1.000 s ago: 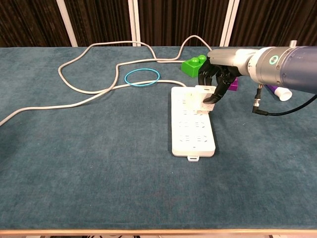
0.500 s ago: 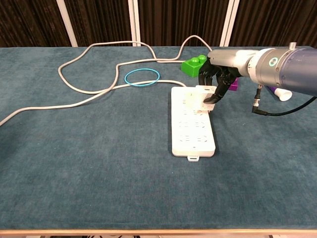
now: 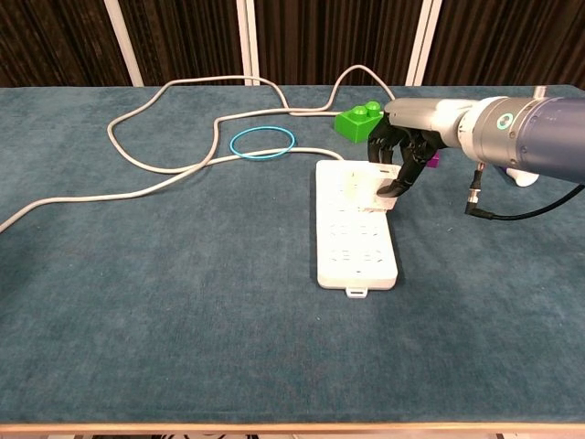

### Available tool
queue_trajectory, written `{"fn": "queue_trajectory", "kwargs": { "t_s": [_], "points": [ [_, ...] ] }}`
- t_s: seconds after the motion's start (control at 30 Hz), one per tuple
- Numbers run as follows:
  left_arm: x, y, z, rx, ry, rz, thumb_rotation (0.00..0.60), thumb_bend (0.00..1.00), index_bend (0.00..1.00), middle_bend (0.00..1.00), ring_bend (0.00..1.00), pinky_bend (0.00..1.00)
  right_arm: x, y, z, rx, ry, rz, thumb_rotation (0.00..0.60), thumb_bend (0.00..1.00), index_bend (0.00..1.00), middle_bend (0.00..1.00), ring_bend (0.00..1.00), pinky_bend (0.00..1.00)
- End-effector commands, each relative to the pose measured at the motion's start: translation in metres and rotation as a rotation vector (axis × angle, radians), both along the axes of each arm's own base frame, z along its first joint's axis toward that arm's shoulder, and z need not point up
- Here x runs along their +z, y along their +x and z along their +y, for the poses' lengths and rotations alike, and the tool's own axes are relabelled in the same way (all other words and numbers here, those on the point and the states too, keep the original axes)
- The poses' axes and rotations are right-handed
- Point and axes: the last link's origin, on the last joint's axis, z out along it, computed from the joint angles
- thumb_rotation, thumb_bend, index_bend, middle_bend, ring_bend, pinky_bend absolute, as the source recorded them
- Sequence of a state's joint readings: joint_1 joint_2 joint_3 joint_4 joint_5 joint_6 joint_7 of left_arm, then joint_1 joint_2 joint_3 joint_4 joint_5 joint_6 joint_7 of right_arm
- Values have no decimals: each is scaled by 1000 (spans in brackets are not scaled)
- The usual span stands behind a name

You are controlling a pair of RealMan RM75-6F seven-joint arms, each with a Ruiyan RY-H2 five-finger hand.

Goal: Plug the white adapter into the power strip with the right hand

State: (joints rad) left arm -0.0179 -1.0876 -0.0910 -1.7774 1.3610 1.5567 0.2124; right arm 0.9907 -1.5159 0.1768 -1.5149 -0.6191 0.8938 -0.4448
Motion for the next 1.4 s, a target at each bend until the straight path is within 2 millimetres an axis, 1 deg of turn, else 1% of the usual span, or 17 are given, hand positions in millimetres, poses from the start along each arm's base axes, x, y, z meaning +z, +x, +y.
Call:
{"fn": "queue_trajectory", "kwargs": {
  "t_s": [0.03, 0.23, 0.47, 0.73, 1.07, 1.4],
  "points": [
    [0, 0, 0, 0, 1, 0, 600, 135, 290, 102, 40, 106, -1, 0, 0, -2, 2, 0, 600, 481, 818, 602, 625, 448],
    [0, 0, 0, 0, 1, 0, 600, 135, 290, 102, 40, 106, -2, -2, 0, -3, 2, -1, 600, 480, 822, 602, 625, 448],
    [0, 0, 0, -1, 1, 0, 600, 135, 291, 102, 40, 106, -4, 3, 1, 14, 4, -7, 600, 481, 824, 603, 625, 448],
    [0, 0, 0, 1, 1, 0, 600, 135, 291, 102, 40, 106, -10, 4, 2, 46, -1, 27, 600, 481, 837, 603, 625, 448],
    [0, -1, 1, 2, 0, -1, 600, 135, 292, 102, 39, 106, -11, 0, 0, 21, 6, 28, 600, 482, 850, 615, 635, 448],
    [0, 0, 1, 1, 1, -1, 600, 135, 294, 102, 40, 106, -16, 4, 2, 34, 19, 27, 600, 485, 861, 623, 642, 448]
  ]
}}
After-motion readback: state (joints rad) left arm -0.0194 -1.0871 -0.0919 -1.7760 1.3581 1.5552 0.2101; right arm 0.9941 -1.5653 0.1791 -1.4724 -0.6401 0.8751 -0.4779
